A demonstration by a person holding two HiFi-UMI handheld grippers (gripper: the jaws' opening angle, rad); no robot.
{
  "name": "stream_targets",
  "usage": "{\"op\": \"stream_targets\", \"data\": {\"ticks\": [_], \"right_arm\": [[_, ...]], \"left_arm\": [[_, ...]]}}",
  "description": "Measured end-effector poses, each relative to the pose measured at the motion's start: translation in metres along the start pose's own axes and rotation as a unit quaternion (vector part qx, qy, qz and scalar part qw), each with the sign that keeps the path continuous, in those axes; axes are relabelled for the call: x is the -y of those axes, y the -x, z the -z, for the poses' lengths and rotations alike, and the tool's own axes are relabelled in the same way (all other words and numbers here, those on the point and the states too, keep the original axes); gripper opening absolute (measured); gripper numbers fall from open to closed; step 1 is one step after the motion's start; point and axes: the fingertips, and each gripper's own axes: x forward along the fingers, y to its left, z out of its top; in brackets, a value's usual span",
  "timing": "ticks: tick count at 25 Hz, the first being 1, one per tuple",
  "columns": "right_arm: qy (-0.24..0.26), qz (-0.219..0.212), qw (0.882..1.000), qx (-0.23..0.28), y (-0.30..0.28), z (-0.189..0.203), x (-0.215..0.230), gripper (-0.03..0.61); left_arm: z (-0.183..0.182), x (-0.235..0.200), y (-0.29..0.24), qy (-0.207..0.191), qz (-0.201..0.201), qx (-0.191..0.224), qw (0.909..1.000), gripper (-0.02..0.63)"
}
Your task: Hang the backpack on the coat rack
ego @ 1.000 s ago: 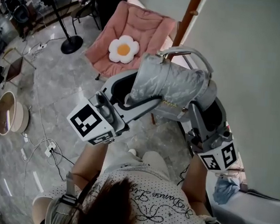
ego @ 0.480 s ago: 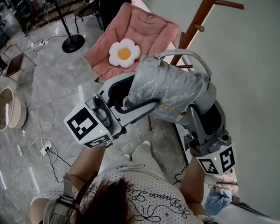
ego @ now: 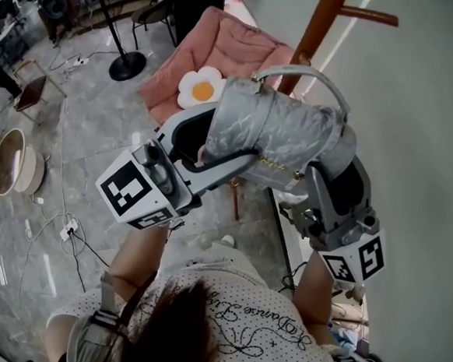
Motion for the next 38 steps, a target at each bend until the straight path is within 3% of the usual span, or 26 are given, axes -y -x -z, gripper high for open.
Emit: {"op": "stream_targets", "data": {"ticks": [3, 7, 12, 27, 38], "right_arm": [[0.002, -0.009, 1.000, -0.002, 0.002, -0.002, 0.009, 0.224], [0.003, -0.015, 1.000, -0.011, -0.029, -0.006, 0.022, 0.222], [0.002, -0.009, 1.000, -0.010, -0.013, 0.010, 0.030, 0.221], [0.019, 0.061, 0.997, -0.036, -0.015, 0.041, 0.023, 0.215], [0.015, 0.076, 0.996, -0.047, -0.011, 0.057, 0.033, 0.213]], "left_arm": [[0.001, 0.000, -0.008, 0.001, -0.007, 0.002, 1.0000, 0.290], [-0.010, -0.030, -0.017, 0.010, -0.014, 0.001, 0.9999, 0.290], [0.012, -0.025, -0.023, 0.015, -0.007, -0.001, 0.9999, 0.290], [0.043, -0.050, -0.022, 0.056, 0.061, -0.015, 0.9964, 0.288], [0.062, -0.055, -0.028, 0.063, 0.064, -0.026, 0.9956, 0.288]]}}
